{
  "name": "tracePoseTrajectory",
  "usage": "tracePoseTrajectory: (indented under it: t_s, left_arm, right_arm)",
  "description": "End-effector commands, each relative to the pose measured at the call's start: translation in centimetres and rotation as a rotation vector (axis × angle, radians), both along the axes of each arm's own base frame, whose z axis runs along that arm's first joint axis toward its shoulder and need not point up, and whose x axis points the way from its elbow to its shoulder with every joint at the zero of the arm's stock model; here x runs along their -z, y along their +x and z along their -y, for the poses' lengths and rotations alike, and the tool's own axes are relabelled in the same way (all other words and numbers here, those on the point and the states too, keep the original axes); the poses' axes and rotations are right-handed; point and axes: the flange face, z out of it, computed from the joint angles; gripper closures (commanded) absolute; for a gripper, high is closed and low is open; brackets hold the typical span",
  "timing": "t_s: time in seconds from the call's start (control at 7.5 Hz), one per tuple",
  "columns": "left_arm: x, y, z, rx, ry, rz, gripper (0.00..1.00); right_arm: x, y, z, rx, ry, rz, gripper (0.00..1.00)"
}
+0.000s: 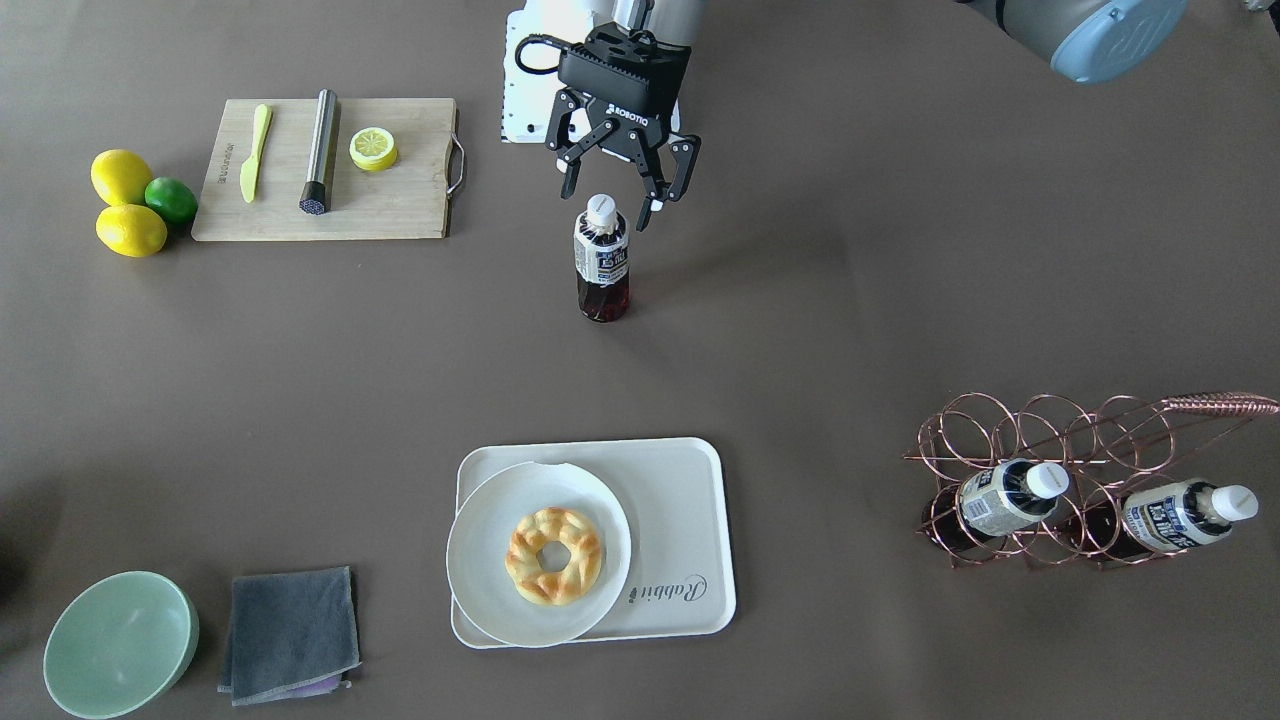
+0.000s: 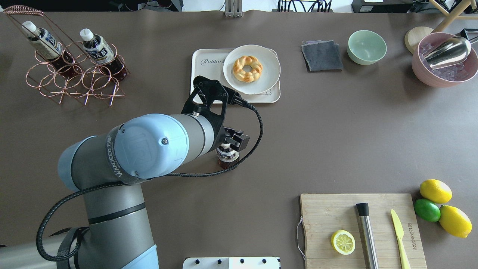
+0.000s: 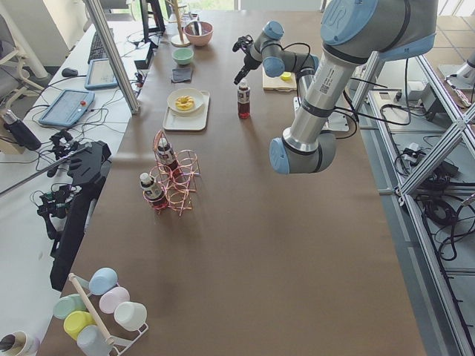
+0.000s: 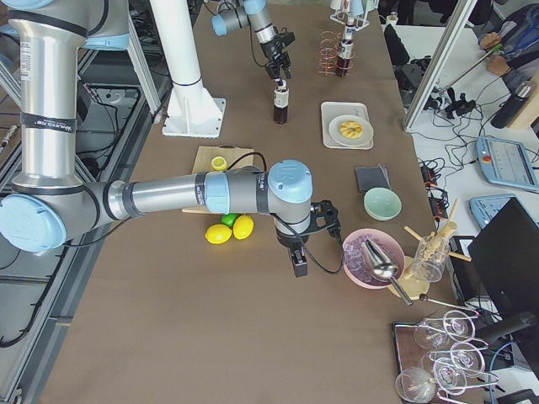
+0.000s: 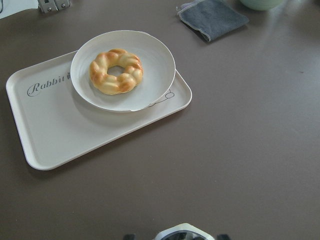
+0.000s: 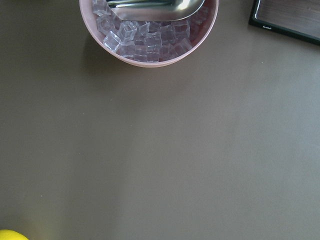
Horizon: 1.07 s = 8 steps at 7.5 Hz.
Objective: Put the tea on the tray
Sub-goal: 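Open and withdraw the left gripper while the right arm reaches toward the bottle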
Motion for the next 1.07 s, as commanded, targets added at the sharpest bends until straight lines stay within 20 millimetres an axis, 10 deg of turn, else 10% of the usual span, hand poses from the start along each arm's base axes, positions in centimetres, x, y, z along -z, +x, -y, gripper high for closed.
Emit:
tracePoseTrajectory:
  t_s: [0.0,0.4,0.93]
  left_arm:
    - [1.1,-5.0,2.2,0.016,-0.029,0.008,0.10]
    - [-1.0,-19.3,10.6,-0.062,-0.098,0.119,0.08]
    - [-16.7,-33.3,14.9,-0.177,-0.097,0.186,0.06]
  right_arm:
    - [6.2,-3.6,3.5,-0.042,0.012,0.031,0.00]
    - [18.9,-16.8,4.5,-0.078,-0.045,0.132,0.00]
    - [37.8,-40.2,-2.7,-0.135,-0.127,0.262,0.00]
